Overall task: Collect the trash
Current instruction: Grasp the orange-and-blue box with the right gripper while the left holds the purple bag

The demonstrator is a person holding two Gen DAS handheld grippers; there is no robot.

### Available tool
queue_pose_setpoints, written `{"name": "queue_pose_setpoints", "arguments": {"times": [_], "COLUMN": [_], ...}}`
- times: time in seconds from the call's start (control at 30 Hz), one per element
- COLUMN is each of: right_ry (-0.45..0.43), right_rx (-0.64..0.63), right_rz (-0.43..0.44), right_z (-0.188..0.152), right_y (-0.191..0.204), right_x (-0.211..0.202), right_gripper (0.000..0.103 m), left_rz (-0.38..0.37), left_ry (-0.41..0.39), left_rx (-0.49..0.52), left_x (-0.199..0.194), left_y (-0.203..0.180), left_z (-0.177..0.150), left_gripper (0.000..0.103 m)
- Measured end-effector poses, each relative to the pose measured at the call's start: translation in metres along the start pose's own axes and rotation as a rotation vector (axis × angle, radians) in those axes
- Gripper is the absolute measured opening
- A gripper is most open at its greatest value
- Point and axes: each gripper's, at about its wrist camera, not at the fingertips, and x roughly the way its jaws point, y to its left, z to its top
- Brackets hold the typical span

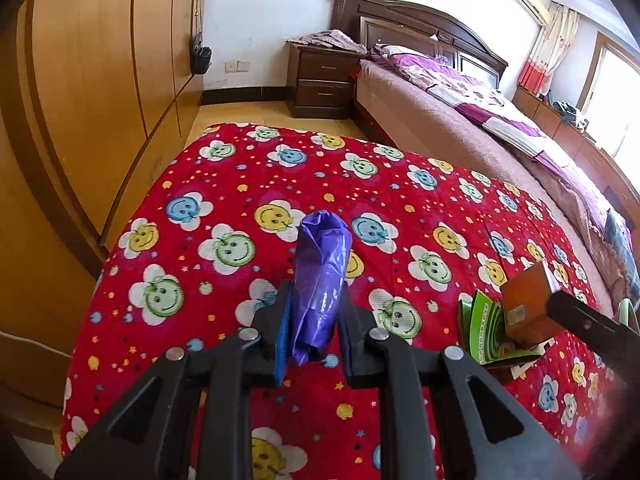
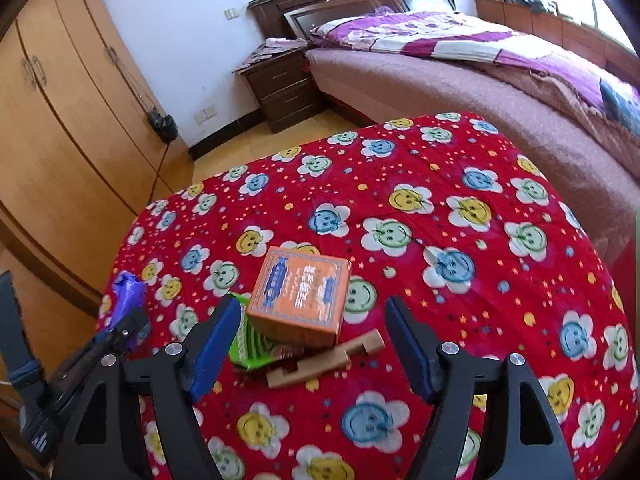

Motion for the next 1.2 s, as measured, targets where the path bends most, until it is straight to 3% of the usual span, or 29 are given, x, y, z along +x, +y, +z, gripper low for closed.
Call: {"name": "queue_pose_setpoints", "arguments": {"times": [0.3, 0.33, 0.4, 0.7, 1.2], "right_ry": [-0.026, -0.028, -0.019, -0.122, -0.24], "right_rx": [-0.002, 0.005, 0.02, 0.029, 0.048], "right_rz": [-0.034, -0.031, -0.017, -0.029, -0.162], "right_z": [-0.005, -0.006, -0.007, -0.014, -0.039], "right_y": [0.005, 0.004, 0.001, -0.009, -0.065], "right_x": [0.013, 0.013, 0.015, -0.024, -0.102], "right_gripper": [0.075, 0.073, 0.052, 0.051, 0.051], "left_rz": [-0.037, -0.037, -0.035, -0.052, -0.069], "left_ry": [-0.007, -0.009, -0.012, -0.025, -0.073], "left_rx": [0.007, 0.008, 0.007, 0.024, 0.081], "left_x": [0.001, 0.001, 0.0, -0.005, -0.018], "left_y": [-0.005, -0.005, -0.005, -0.011, -0.029], "left_z": [-0.007, -0.007, -0.008, -0.013, -0.016], "left_gripper": [0.02, 0.02, 0.02, 0.02, 0.02]}}
